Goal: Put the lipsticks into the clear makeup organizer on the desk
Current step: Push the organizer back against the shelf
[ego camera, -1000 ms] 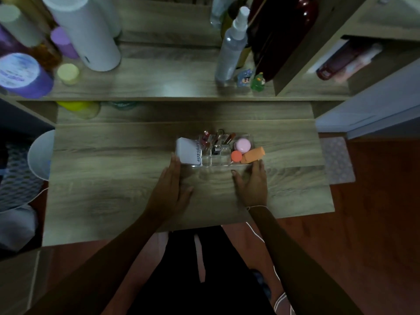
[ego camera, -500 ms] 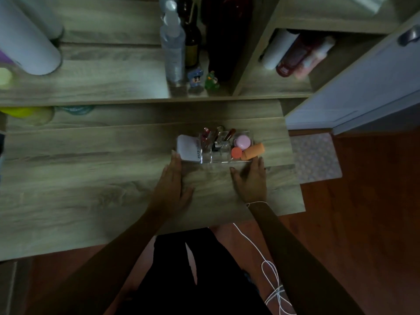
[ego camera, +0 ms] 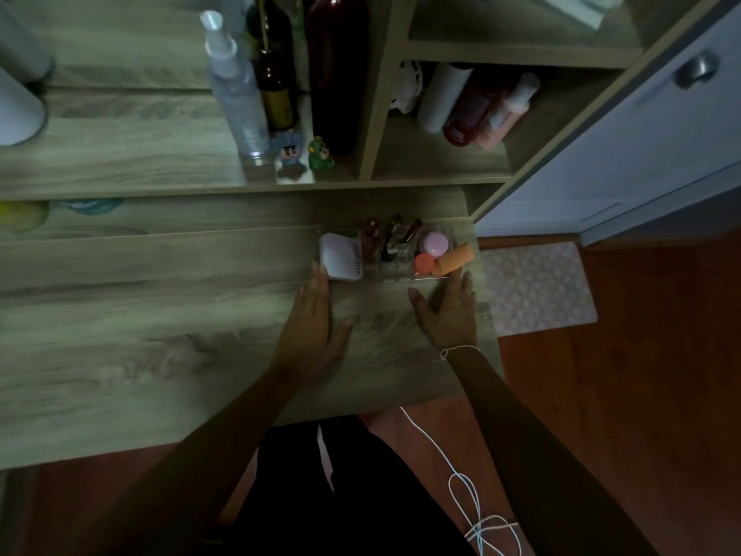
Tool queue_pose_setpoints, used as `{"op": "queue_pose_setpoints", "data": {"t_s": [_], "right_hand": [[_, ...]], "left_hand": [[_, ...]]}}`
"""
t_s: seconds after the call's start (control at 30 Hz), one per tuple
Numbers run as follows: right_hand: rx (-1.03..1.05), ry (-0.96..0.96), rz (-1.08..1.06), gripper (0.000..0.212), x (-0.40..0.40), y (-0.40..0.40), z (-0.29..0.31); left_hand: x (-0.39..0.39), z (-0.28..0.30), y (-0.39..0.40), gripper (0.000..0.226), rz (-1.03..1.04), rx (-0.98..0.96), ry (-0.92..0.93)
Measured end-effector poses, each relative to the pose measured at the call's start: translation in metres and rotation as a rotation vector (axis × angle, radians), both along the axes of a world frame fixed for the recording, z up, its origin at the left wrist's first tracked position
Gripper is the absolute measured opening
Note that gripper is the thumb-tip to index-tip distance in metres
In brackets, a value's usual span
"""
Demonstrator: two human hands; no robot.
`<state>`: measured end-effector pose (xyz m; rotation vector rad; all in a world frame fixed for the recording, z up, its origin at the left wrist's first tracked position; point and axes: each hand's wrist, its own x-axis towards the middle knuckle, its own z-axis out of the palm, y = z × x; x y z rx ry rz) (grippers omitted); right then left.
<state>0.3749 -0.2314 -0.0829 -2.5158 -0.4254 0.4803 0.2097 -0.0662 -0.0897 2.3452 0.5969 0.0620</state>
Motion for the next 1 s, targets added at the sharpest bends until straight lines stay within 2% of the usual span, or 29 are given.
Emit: {"op": "queue_pose_setpoints", "data": {"t_s": [0.23,0.7,0.83,1.0], "right_hand": [[-0.003,0.025,-0.005,0.088,0.018,0.001,-0.004],[0.014,0.011,0.059,0.082,0.025,0.001,-0.004],[0.033,0.014,0.038,0.081,0.026,0.001,-0.005],[0.102,-0.003,-0.035,0.084,0.005,-0.001,-0.005]], "left_hand": [[0.012,-0.001,-0.006,0.088,0.020,0.037,0.023],[0.017,-0.003,-0.002,0.095,0.047,0.016,-0.001],[0.016,-0.007,-0.003,0.092,0.017,0.049,0.005],[0.006,-0.006,-0.013,0.088,0.094,0.020,0.016]]}}
